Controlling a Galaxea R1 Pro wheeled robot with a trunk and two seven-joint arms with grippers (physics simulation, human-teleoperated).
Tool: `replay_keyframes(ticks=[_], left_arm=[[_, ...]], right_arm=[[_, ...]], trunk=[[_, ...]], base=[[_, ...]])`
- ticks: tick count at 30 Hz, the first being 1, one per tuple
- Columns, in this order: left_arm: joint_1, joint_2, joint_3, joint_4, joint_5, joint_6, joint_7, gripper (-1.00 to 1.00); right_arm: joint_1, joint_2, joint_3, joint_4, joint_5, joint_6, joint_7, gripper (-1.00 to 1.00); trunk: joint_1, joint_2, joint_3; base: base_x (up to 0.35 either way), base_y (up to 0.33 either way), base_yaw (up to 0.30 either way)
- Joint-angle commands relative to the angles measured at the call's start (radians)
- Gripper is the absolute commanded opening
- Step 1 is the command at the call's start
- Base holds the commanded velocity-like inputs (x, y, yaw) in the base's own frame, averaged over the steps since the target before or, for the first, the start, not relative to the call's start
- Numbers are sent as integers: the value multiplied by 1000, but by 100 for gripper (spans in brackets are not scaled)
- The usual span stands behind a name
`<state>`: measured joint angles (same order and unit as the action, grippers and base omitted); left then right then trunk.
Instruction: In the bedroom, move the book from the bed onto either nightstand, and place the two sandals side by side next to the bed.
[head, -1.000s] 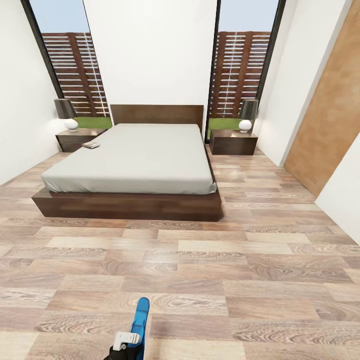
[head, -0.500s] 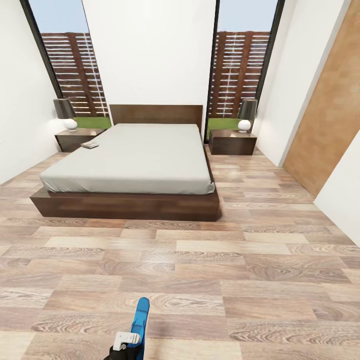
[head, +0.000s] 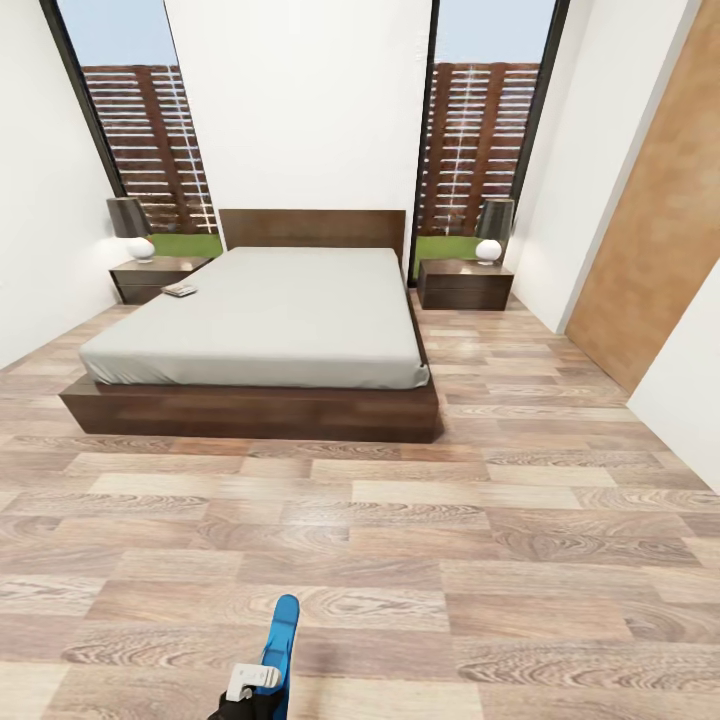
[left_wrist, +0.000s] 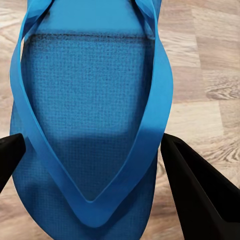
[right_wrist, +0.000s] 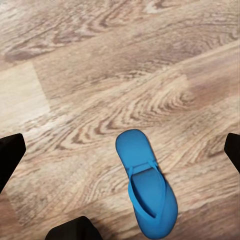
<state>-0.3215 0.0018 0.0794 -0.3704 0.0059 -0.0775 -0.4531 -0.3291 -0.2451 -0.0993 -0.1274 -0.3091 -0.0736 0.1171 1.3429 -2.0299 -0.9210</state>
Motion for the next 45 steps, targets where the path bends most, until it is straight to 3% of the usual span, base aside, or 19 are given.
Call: replay_keyframes(ticks=[1,45], left_arm=[[-1,-1,6,1,0,-1,-7,-100],[-1,-1,6,1,0,-1,-7,-100]], right_arm=[[-1,0,-8,1,-2,-3,7,100],[-1,0,-8,2,-2,-3,7,100]], trunk=[[0,0,-1],[0,0,-1]], base=[[0,-109,0],[-24,-30,0]])
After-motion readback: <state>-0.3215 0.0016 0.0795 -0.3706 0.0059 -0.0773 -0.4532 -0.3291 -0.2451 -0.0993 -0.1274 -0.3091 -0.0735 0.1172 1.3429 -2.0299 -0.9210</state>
